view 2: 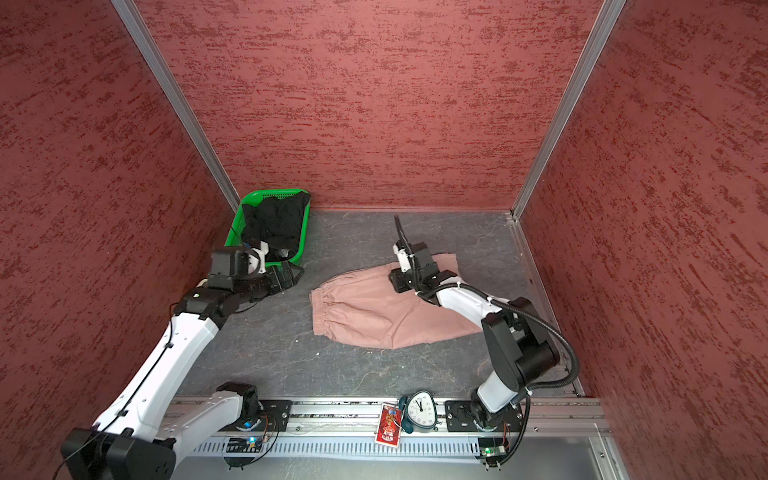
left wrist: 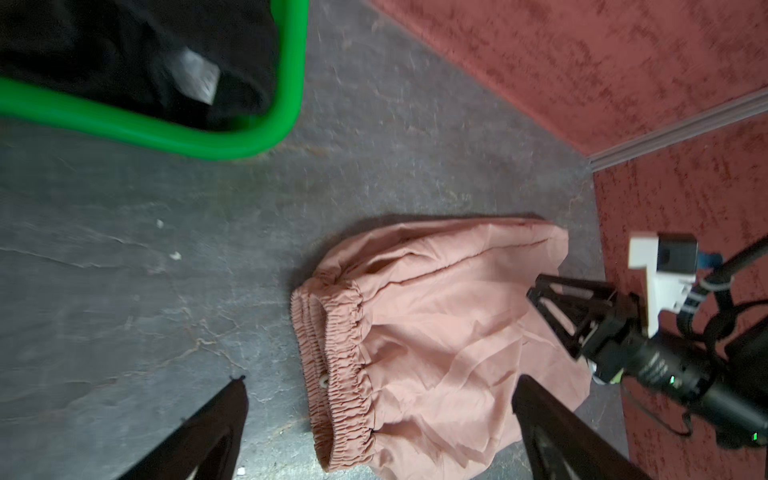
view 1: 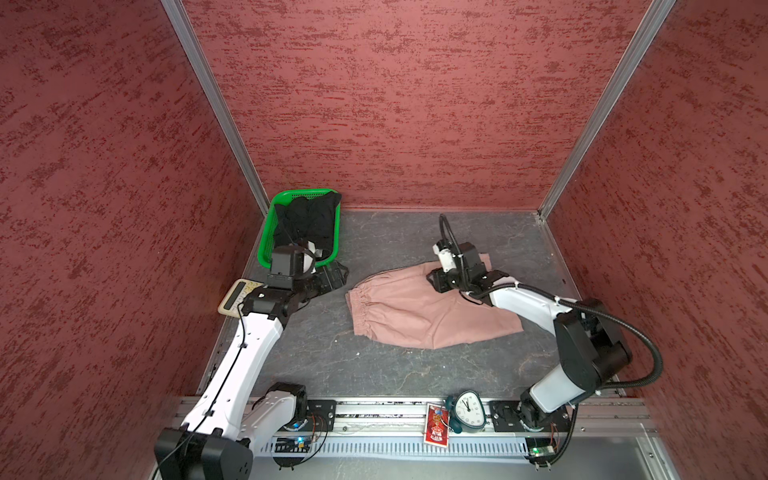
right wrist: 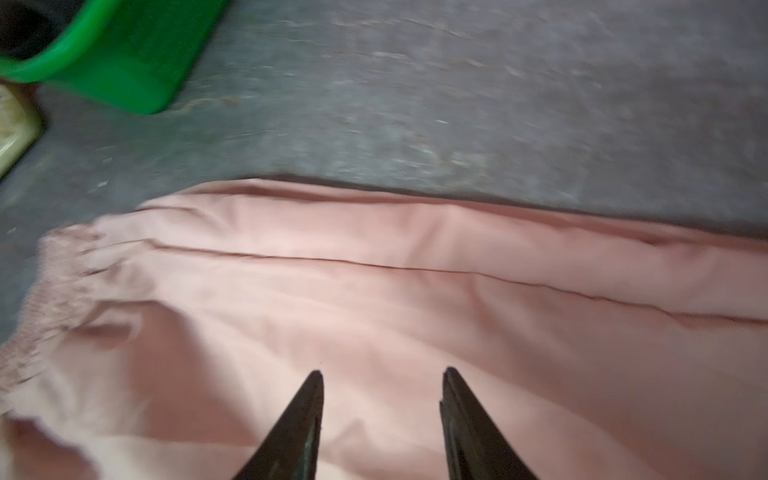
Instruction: Fold and stack the shorts
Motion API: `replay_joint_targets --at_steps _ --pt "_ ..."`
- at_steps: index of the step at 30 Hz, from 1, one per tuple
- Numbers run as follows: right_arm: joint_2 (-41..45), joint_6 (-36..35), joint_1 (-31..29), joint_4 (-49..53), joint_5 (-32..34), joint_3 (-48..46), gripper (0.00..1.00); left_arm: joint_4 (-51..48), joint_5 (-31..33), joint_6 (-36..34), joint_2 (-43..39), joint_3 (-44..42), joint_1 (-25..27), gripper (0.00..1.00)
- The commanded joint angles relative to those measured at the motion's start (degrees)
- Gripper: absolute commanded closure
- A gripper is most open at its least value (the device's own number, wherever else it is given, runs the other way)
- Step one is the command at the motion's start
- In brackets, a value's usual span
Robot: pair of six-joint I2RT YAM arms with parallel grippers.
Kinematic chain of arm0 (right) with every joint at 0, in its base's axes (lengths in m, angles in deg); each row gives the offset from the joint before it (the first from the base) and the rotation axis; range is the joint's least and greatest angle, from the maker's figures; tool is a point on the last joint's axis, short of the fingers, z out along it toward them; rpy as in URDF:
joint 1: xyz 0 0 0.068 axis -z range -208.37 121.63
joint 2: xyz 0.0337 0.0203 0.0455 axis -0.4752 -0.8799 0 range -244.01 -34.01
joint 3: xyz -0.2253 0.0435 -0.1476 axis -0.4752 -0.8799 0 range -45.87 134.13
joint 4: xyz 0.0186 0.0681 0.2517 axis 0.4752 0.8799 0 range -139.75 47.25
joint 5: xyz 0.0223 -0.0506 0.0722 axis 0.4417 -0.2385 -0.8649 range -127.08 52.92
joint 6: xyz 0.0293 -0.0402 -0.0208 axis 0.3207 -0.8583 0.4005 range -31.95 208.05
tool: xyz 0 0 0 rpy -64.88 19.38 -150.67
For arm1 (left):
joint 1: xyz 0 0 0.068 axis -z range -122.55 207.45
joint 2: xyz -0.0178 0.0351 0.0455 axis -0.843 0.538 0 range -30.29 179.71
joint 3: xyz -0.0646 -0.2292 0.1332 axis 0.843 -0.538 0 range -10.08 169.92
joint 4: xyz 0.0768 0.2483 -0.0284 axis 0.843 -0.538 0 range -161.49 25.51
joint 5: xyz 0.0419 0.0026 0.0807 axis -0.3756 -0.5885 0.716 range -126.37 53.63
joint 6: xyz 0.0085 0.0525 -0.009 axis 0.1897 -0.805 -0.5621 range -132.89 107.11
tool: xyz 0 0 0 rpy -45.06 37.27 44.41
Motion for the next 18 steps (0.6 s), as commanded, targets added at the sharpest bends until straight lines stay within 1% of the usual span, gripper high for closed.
replay_joint_targets --at_steps 1,4,6,9,10,12,14,18 --pt "3.5 -8.7 -7.0 -1.2 4.6 -1.3 0.44 -6.4 1.0 -4.3 -5.8 5.9 -2.2 0.01" --pt "3.5 -13.0 -15.0 -2.2 5.7 -1.3 0.36 -8.3 1.8 -5.9 -7.9 8.8 -3.5 0.01" --pt "2.1 -15.9 -20.8 -1.9 9.5 -0.4 0.31 -10.4 3.0 -6.7 -8.2 10.5 -4.2 0.01" --pt "-1.5 -18.5 -27.4 -0.3 14.6 1.6 0.24 -13.0 4.0 -7.9 -8.9 12.8 -5.2 0.01" --pt "-2.8 -19.3 -29.1 0.1 15.9 2.2 0.21 -13.1 3.9 -8.2 -9.3 13.2 -5.4 0.01" --pt "-6.2 -20.7 -32.9 0.9 21.1 3.8 0.16 -13.5 4.1 -8.8 -10.3 13.9 -6.0 0.01" --pt "-9.6 -21.5 -35.5 1.6 24.9 6.0 0.11 -14.3 4.6 -9.0 -10.6 14.9 -6.9 0.01" --pt "-15.8 -24.8 -39.1 0.8 31.3 9.6 0.08 -16.4 4.8 -9.4 -10.6 17.2 -8.5 0.01"
